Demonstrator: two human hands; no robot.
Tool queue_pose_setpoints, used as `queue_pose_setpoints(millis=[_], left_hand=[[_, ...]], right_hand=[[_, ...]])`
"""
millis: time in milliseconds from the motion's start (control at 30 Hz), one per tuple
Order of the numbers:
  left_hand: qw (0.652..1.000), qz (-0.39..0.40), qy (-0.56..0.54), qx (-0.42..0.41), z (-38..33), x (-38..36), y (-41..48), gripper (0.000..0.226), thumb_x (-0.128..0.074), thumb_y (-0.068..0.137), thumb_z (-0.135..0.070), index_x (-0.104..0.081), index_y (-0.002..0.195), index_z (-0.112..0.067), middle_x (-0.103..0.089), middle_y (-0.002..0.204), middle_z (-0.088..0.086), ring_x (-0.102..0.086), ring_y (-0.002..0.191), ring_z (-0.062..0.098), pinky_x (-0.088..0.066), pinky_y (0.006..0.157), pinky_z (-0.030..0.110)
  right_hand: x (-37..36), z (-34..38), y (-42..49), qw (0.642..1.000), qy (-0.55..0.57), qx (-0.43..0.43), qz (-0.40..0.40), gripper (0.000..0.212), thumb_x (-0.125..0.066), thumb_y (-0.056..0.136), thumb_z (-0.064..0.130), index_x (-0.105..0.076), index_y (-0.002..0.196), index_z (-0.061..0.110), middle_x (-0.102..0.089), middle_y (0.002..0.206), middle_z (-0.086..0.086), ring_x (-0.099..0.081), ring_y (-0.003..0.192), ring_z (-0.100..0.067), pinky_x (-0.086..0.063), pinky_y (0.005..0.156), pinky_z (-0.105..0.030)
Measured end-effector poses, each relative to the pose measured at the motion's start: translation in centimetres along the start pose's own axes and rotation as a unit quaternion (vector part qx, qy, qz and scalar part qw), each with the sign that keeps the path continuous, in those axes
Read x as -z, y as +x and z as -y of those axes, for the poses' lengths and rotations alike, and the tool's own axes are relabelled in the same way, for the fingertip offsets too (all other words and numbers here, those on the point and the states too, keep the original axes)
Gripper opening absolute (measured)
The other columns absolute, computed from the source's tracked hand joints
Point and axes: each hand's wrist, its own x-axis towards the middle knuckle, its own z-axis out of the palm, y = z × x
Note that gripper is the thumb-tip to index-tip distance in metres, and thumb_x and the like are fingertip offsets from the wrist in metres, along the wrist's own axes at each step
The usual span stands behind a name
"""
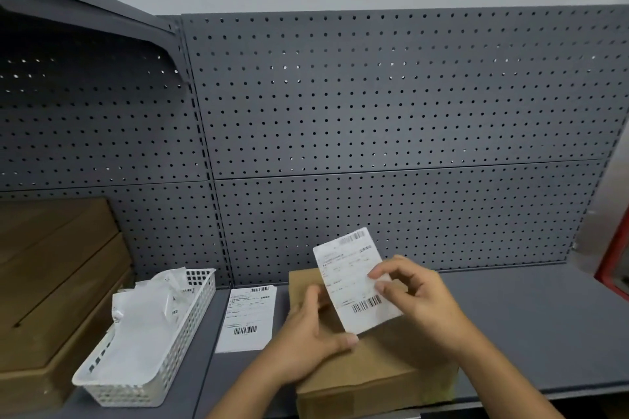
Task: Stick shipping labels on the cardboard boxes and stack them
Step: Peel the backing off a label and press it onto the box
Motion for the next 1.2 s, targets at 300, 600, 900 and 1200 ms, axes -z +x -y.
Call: queue_pose_setpoints(millis=[300,600,900,1200], left_hand=[[0.987,-0.025,-0.158,0.0,-0.7,-0.2,-1.1,0.102,-0.075,0.071,-0.077,-0.004,0.142,-0.061,-0.054,0.144,-0.025,-0.047,0.137,-0.007,-0.036,0.121,0.039],[0.998,0.018,0.043,-0.051,-0.3,0.8,-1.3,0.088,-0.048,0.092,-0.076,0.023,0.145,-0.068,-0.031,0.16,-0.02,-0.025,0.151,0.004,-0.023,0.127,0.041],[0.989,-0.031,-0.096,-0.11,0.7,-0.2,-0.9,0.06,-0.049,0.102,-0.056,-0.018,0.154,-0.06,-0.053,0.143,-0.028,-0.048,0.136,-0.003,-0.038,0.113,0.025],[0.969,-0.179,-0.132,-0.103,-0.1,-0.2,-0.4,0.031,-0.068,0.099,-0.02,-0.067,0.123,-0.039,-0.068,0.098,-0.011,-0.068,0.098,0.005,-0.049,0.087,0.011]], right_hand=[[-0.3,-0.3,0.1,0.999,0.054,-0.01,0.003,0.012,-0.071,0.095,0.014,-0.075,0.107,0.017,-0.066,0.093,-0.009,-0.06,0.086,-0.034,-0.051,0.074,-0.042],[-0.7,-3.9,-0.2,0.998,0.046,-0.025,-0.022,0.019,-0.076,0.092,0.022,-0.075,0.111,0.021,-0.063,0.096,-0.034,-0.061,0.085,-0.046,-0.051,0.077,-0.065],[-1.7,-2.8,0.2,0.995,0.095,0.008,-0.027,0.01,-0.073,0.091,0.009,-0.077,0.099,0.011,-0.069,0.099,-0.006,-0.065,0.1,-0.04,-0.054,0.083,-0.041],[-0.9,-3.0,0.4,0.997,0.076,-0.026,-0.019,0.021,-0.078,0.088,0.01,-0.077,0.106,0.019,-0.069,0.106,0.006,-0.067,0.092,-0.028,-0.057,0.079,-0.039]])
